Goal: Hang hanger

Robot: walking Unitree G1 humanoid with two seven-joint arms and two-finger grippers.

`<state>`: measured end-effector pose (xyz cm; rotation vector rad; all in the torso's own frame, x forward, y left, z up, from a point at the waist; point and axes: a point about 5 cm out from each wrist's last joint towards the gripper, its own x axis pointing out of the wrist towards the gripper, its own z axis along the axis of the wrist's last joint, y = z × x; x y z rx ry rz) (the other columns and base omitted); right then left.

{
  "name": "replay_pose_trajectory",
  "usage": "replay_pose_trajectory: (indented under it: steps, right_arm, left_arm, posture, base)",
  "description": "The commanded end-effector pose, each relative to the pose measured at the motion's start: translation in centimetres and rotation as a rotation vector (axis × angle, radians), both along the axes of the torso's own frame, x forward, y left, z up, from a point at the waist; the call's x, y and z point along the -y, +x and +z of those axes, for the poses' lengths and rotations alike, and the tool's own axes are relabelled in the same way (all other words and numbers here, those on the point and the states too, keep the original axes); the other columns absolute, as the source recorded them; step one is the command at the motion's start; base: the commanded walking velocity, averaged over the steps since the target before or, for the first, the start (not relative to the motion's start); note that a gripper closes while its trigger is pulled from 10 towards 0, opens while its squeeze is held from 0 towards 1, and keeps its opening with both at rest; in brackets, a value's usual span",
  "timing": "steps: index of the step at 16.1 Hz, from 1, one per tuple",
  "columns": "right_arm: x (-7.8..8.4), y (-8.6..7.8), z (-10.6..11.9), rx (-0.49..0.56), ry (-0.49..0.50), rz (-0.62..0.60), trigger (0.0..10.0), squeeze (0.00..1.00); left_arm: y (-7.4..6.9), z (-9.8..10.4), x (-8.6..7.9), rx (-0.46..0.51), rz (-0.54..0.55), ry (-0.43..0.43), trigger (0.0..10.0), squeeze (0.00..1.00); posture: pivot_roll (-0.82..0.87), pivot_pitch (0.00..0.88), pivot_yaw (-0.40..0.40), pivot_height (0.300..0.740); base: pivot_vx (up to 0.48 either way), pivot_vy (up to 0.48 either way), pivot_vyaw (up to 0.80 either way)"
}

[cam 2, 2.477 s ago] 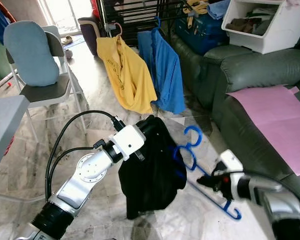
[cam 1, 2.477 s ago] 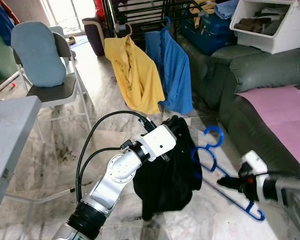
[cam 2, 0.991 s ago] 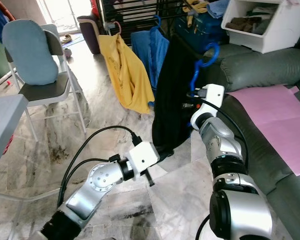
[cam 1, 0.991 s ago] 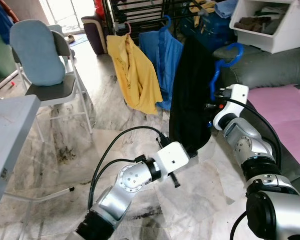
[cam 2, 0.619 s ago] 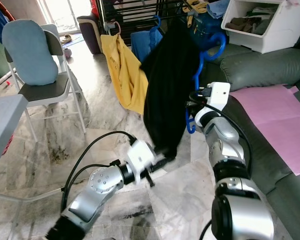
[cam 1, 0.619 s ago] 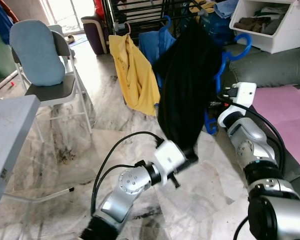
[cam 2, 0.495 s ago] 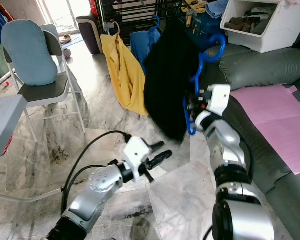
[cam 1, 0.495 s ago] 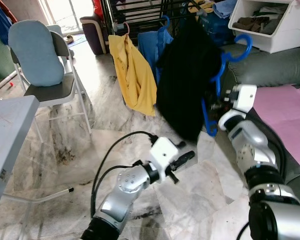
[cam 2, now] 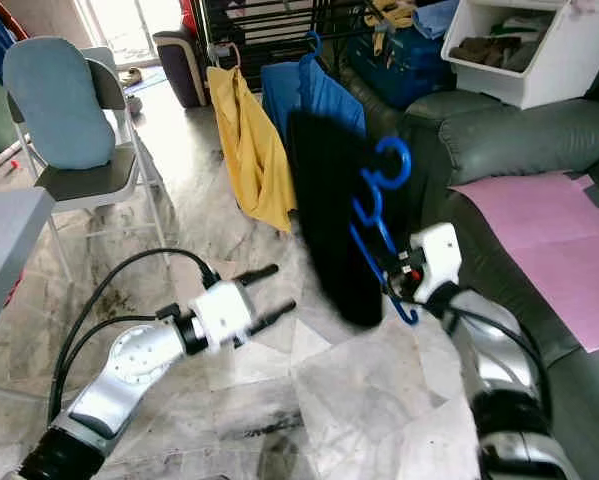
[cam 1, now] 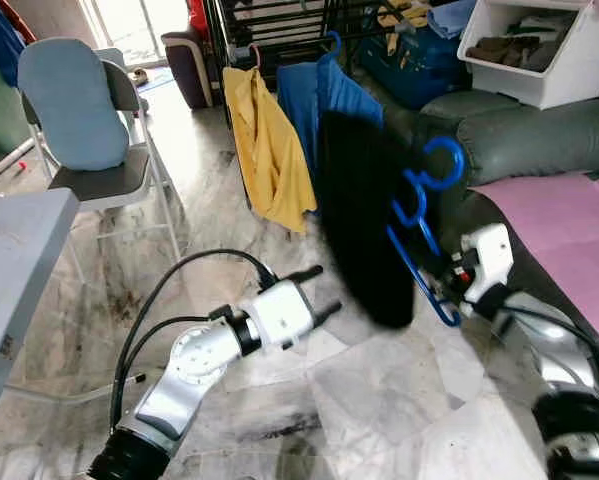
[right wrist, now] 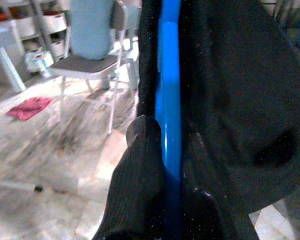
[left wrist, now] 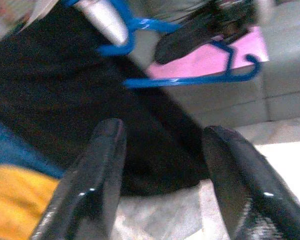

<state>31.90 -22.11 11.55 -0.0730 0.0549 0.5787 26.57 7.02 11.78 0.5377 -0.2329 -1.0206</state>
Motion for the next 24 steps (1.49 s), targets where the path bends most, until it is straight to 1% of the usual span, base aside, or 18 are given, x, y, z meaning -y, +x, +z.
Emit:
replay_pose_trajectory:
  steps: [1,2,3,5,6,7,8,9,10,11,12,14,17,19,20,21,23,24]
  right_arm:
    - [-0.5,-0.2,1.6,0.076,0.011,0.065,10.0,0.00]
    - [-0.3,-0.8,1.6,0.078,0.013,0.088,10.0,0.00]
    - [-0.3,-1.5,1.4,0.054,0.031,0.136,10.0,0.00]
    - [-0.5,-3.0,0.6,-0.016,-0.006,0.242,10.0,0.00]
    - [-0.3,-3.8,0.1,-0.054,-0.035,0.294,10.0,0.00]
    - [-0.1,-4.2,-0.2,-0.073,-0.052,0.317,10.0,0.00]
    - [0.4,-4.6,-0.3,-0.099,-0.076,0.335,10.0,0.00]
    - [0.8,-4.8,-0.3,-0.115,-0.082,0.337,10.0,0.00]
    - [0.9,-5.0,-0.2,-0.127,-0.080,0.340,10.0,0.00]
    - [1.1,-5.6,-0.2,-0.147,-0.115,0.390,10.0,0.00]
    - [1.0,-5.9,-0.1,-0.153,-0.129,0.416,10.0,0.00]
    - [0.8,-6.1,0.1,-0.150,-0.142,0.442,10.0,0.00]
    - [0.6,-6.5,0.7,-0.143,-0.182,0.486,10.0,0.00]
    - [0.5,-6.7,0.9,-0.136,-0.206,0.503,10.0,0.00]
    - [0.3,-6.8,1.0,-0.132,-0.220,0.517,10.0,0.00]
    - [0.2,-7.1,1.0,-0.129,-0.247,0.538,10.0,0.00]
    - [0.2,-7.2,1.1,-0.111,-0.300,0.556,10.0,0.00]
    - [0.3,-7.2,1.3,-0.095,-0.323,0.553,10.0,0.00]
  left_arm:
    - [-0.3,0.1,0.1,0.026,-0.045,0.032,10.0,1.00]
    - [-0.2,0.0,-0.4,0.045,-0.043,0.062,10.0,1.00]
    - [0.0,0.2,-0.8,0.090,-0.058,0.114,10.0,1.00]
    - [0.8,1.9,-1.1,0.151,-0.076,0.112,10.0,1.00]
    - [1.3,2.2,-1.4,0.173,-0.076,0.131,10.0,1.00]
    - [1.6,2.2,-1.8,0.185,-0.073,0.153,10.0,1.00]
    - [2.1,2.1,-2.4,0.203,-0.075,0.196,10.0,1.00]
    - [2.4,2.3,-2.7,0.223,-0.086,0.223,10.0,1.00]
    - [2.5,2.5,-2.7,0.234,-0.091,0.229,10.0,1.00]
    - [2.8,2.9,-3.0,0.238,-0.105,0.239,10.0,1.00]
    - [3.1,2.7,-3.5,0.241,-0.110,0.271,10.0,1.00]
    - [3.6,2.5,-3.9,0.253,-0.115,0.309,10.0,1.00]
    - [4.6,2.9,-4.1,0.275,-0.110,0.338,10.0,1.00]
    - [4.9,2.7,-4.4,0.258,-0.129,0.371,10.0,1.00]
    - [5.2,2.6,-4.6,0.266,-0.128,0.391,10.0,1.00]
    - [5.6,2.6,-4.7,0.256,-0.113,0.387,10.0,1.00]
    - [6.1,2.3,-5.1,0.214,-0.108,0.406,10.0,1.00]
    - [6.3,2.0,-5.3,0.156,-0.114,0.400,0.0,0.00]
  posture:
    - [-0.12,0.000,0.016,0.740]
    - [-0.12,0.000,0.019,0.740]
    - [-0.13,0.000,0.020,0.740]
    - [-0.12,0.000,0.018,0.740]
    - [-0.12,0.000,0.019,0.740]
    - [-0.12,0.000,0.021,0.740]
    - [-0.13,0.000,0.025,0.740]
    - [-0.13,0.000,0.025,0.740]
    - [-0.13,0.000,0.026,0.740]
    - [-0.13,0.000,0.029,0.740]
    - [-0.14,0.000,0.031,0.740]
    - [-0.14,0.000,0.036,0.740]
    - [-0.15,0.000,0.043,0.740]
    - [-0.15,0.000,0.048,0.740]
    - [-0.15,0.000,0.049,0.740]
    - [-0.16,0.000,0.051,0.740]
    - [-0.16,0.000,0.052,0.740]
    - [-0.16,0.000,0.052,0.740]
  base:
    - [0.000,0.000,0.00]
    - [0.000,0.000,0.00]
    - [0.000,0.000,0.00]
    - [0.000,0.000,0.00]
    - [0.000,0.000,0.00]
    - [0.000,0.000,0.00]
    - [0.000,0.000,0.00]
    - [0.000,0.000,0.00]
    - [0.000,0.000,0.00]
    - [0.000,0.000,0.00]
    - [0.000,0.000,0.00]
    - [0.000,0.000,0.00]
    - [0.000,0.000,0.00]
    - [0.000,0.000,0.00]
    - [0.000,0.000,0.00]
    - [0.000,0.000,0.00]
    - [0.000,0.000,0.00]
    - [0.000,0.000,0.00]
